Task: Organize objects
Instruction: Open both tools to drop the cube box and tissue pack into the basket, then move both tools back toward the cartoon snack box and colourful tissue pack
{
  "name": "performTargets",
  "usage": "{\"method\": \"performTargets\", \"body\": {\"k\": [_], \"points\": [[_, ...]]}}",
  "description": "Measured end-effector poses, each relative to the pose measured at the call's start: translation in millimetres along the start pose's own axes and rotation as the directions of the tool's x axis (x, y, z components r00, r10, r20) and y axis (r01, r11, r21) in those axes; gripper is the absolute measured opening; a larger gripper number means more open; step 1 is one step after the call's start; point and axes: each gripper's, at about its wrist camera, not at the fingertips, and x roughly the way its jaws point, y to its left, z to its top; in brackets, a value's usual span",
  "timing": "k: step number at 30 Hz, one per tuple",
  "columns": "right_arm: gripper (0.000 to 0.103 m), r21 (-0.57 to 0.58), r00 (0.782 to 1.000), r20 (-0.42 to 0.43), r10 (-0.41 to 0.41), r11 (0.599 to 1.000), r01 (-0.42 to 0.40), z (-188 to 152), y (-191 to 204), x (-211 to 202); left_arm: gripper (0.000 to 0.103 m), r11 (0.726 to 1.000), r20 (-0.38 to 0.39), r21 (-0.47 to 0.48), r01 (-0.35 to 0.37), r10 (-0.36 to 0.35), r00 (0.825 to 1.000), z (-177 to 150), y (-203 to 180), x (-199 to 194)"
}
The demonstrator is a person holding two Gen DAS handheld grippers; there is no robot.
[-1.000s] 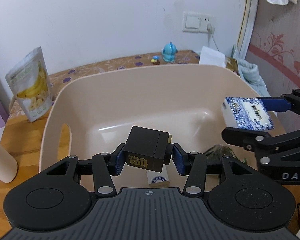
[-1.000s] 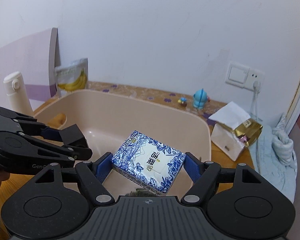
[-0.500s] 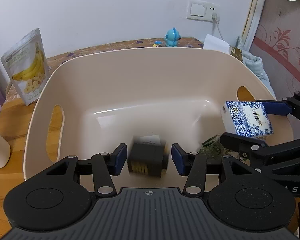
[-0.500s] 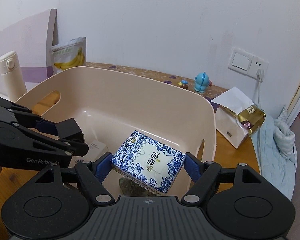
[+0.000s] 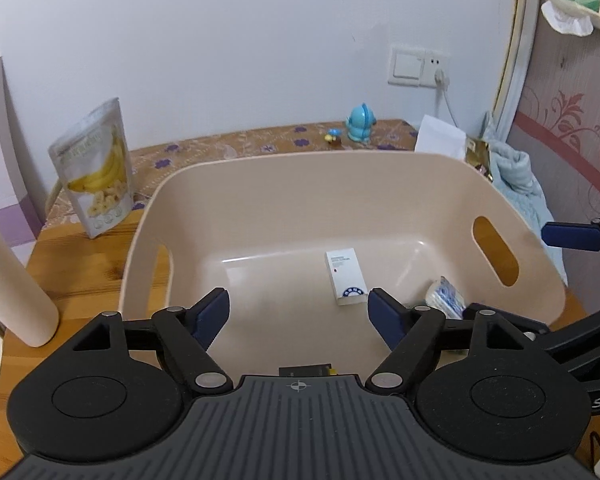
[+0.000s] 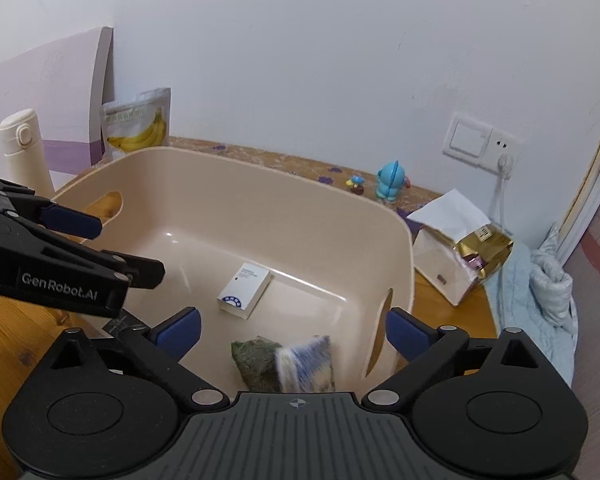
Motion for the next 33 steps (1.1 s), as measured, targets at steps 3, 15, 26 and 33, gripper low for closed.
{"method": "performTargets", "body": {"k": [3, 15, 26, 33], "points": [[0.103, -0.001, 1.000, 0.017, -0.001, 1.000, 0.001, -1, -1, -12, 0.079, 1.000, 0.013, -0.003, -0.002, 0.002, 1.000, -3, 1, -9], [0.103, -0.019, 0.999, 0.043, -0.023, 1.000, 0.024, -15, -2, -49, 0.079, 0.999, 0.069, -0.005, -0.042, 0.043, 0.997, -27, 7, -50], [0.103, -0.071, 0.998, -0.013, -0.060, 0.996, 0.059, -47, 5, -68, 0.079, 0.999, 0.042, 0.006, -0.038, 0.038, 0.998, -60, 7, -66], [0.103, -0.062, 0.996, -0.061, -0.065, 0.996, 0.062, -69, 2, -66, 0.079, 1.000, -0.039, -0.017, -0.024, 0.024, 0.999, -84, 5, -53]]}}
